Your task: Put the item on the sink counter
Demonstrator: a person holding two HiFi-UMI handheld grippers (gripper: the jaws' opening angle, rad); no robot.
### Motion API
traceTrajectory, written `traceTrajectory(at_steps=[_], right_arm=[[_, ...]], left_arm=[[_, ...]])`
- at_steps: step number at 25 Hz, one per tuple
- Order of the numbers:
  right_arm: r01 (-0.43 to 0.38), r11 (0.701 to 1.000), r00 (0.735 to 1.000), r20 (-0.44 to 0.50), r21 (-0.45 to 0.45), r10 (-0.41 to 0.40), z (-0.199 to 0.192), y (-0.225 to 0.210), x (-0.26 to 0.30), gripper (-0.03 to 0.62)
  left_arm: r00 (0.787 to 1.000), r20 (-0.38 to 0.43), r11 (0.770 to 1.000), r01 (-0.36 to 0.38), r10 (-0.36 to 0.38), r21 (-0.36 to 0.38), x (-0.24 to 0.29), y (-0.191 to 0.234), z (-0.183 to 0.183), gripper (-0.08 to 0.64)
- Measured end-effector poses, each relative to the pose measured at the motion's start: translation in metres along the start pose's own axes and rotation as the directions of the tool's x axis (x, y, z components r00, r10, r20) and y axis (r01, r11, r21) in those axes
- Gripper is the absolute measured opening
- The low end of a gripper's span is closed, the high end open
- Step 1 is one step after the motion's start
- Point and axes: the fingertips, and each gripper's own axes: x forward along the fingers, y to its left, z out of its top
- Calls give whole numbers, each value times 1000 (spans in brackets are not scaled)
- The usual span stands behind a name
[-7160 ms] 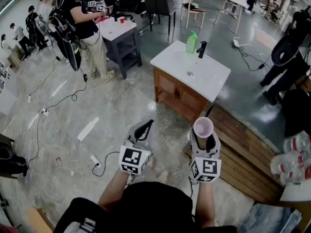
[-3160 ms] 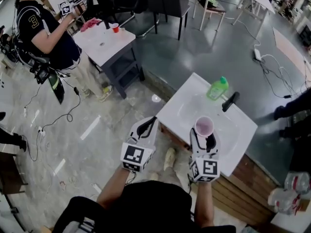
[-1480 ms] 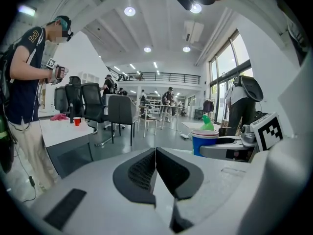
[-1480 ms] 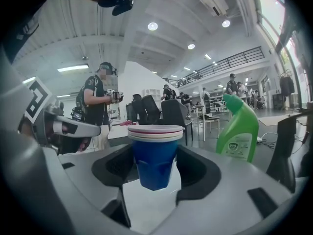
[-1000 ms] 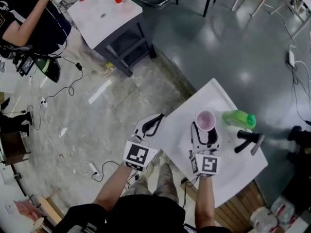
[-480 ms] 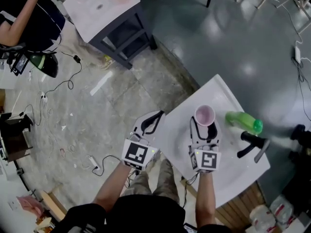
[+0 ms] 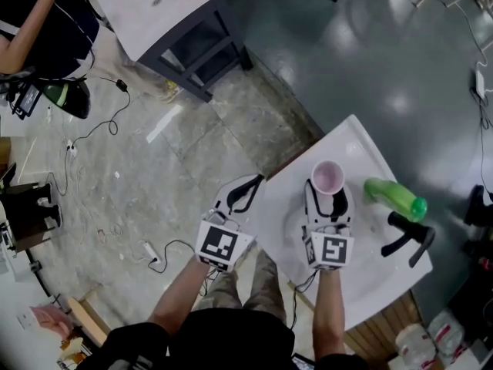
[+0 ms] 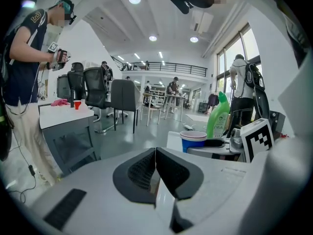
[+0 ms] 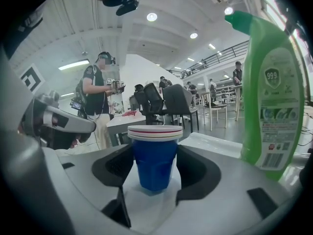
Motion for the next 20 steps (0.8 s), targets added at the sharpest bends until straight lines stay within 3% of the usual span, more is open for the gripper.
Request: traceTrajectory(at_steps=[20], right_arm=[[4, 997, 1000, -27, -80, -6, -10, 0, 14, 281]], left_arm=[[1000, -16, 1000, -3, 3, 2, 8, -1, -11, 6]])
